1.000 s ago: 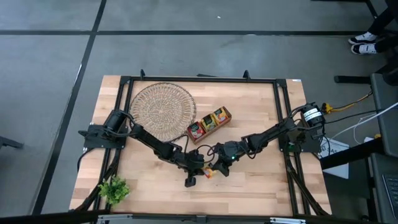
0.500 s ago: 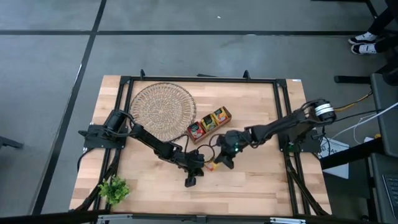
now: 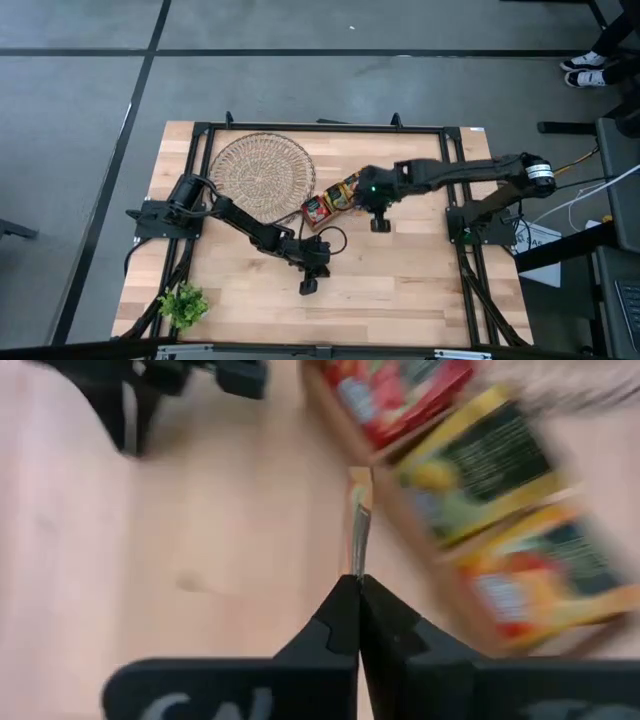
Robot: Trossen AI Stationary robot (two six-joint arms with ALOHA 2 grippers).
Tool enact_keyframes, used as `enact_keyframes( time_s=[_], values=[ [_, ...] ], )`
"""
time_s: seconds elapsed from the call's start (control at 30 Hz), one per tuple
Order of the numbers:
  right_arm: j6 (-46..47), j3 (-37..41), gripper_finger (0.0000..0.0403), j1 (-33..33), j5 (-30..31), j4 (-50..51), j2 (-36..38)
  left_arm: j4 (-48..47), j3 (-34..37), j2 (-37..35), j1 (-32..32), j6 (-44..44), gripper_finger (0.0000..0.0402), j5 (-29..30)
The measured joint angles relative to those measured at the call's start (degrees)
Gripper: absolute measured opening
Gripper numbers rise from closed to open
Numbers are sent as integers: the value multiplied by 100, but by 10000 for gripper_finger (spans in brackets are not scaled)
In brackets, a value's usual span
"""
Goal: Pick & Place Tea
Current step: Put the orange tea bag into the right section of the wooden organizer
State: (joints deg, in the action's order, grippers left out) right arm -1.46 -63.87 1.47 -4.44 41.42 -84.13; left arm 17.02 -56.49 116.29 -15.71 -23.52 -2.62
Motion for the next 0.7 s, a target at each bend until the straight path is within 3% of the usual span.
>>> enact_keyframes(
  time_s=[0.23,0.47,0.7],
  values=[
    [-2234,-810,3,467,302,788,-12,0,0,2,139,282,36,10],
    [-3661,-895,3,864,301,1060,-48,-26,-4,2,295,673,34,-17],
    [-4486,-895,4,1175,345,1081,-507,-50,-4,0,476,930,33,-30]
  ],
)
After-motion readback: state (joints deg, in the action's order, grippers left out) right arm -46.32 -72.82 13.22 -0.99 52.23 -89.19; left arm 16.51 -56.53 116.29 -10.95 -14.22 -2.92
